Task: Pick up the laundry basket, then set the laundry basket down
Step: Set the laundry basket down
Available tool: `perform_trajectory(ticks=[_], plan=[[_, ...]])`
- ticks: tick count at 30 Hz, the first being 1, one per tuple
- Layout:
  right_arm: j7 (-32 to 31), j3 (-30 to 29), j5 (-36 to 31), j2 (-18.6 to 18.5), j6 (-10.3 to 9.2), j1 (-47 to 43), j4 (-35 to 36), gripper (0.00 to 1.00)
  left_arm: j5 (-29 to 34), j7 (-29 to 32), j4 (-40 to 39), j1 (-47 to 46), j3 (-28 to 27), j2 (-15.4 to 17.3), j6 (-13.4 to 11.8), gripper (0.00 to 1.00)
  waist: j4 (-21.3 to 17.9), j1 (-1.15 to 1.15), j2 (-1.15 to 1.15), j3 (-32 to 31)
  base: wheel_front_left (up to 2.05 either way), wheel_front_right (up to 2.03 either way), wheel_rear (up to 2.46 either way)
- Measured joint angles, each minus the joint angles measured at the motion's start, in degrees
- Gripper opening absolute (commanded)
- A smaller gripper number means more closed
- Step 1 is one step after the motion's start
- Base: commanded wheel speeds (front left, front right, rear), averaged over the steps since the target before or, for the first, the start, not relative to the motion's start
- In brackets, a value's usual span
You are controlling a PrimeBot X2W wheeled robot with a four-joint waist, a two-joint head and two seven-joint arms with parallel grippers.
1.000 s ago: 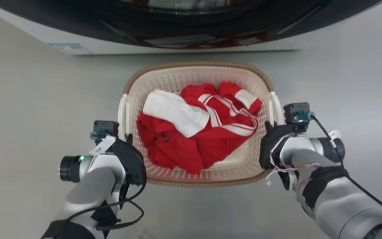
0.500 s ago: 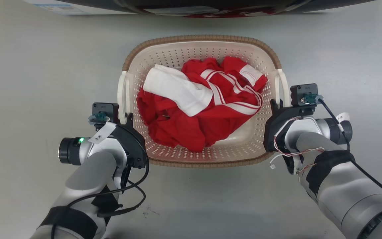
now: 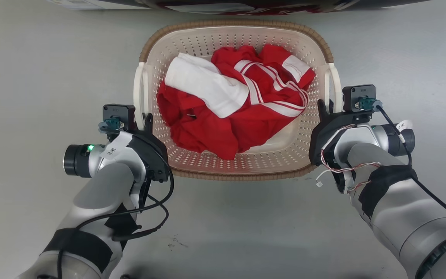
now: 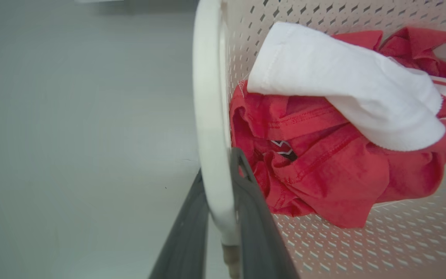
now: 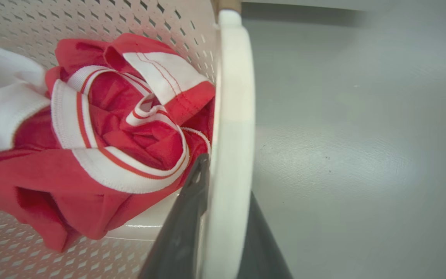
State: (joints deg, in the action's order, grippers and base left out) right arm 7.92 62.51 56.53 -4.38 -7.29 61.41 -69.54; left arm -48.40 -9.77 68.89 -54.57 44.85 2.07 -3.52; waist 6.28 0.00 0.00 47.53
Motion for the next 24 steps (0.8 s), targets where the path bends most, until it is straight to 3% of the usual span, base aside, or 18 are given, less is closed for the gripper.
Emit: perform_trajectory(ticks=[1,3,4,5,7,9,24], plan=[[0.1,0.03,-0.01,0.01,0.0,0.09,-0.09,0.24,0.0,-0.29,0.19,-0.24,0.0,0.0,0.0,0.0,0.02,0.0,0.0,0.02,0.0,0.0,0.0],[0.33,0.38,-0.12,0.02,0.0,0.1,-0.42,0.45,0.02,-0.67,0.36,-0.53,0.0,-0.01,0.01,0.0,0.06,0.0,0.0,0.02,0.0,0.0,0.0],[0.58,0.47,-0.14,0.04,0.1,0.1,-0.51,0.95,0.03,-0.82,0.47,-0.57,0.0,-0.13,0.0,0.06,0.08,0.0,0.0,-0.01,0.0,0.0,0.0],[0.76,0.52,-0.24,0.16,0.25,0.1,-0.63,1.0,0.11,-0.96,0.63,-0.57,0.01,-0.2,0.0,0.34,0.12,0.0,0.0,-0.07,0.0,0.0,0.0],[0.76,0.67,-0.6,0.37,0.32,0.09,-0.8,1.0,0.11,-0.98,0.91,-0.54,-0.01,-0.33,0.0,0.6,0.19,0.0,0.0,-0.35,0.0,0.0,0.0],[0.82,0.78,-0.6,0.48,0.32,0.04,-0.94,1.0,0.09,-0.99,1.23,-0.53,-0.15,-0.27,-0.01,0.99,0.28,0.0,0.0,-0.71,0.0,0.0,0.0],[1.75,0.9,-0.6,0.53,0.74,-1.23,-1.82,1.0,-0.64,-2.03,2.53,0.73,-1.43,-0.35,-0.01,1.0,0.46,0.0,0.0,-5.06,0.0,0.0,0.0]])
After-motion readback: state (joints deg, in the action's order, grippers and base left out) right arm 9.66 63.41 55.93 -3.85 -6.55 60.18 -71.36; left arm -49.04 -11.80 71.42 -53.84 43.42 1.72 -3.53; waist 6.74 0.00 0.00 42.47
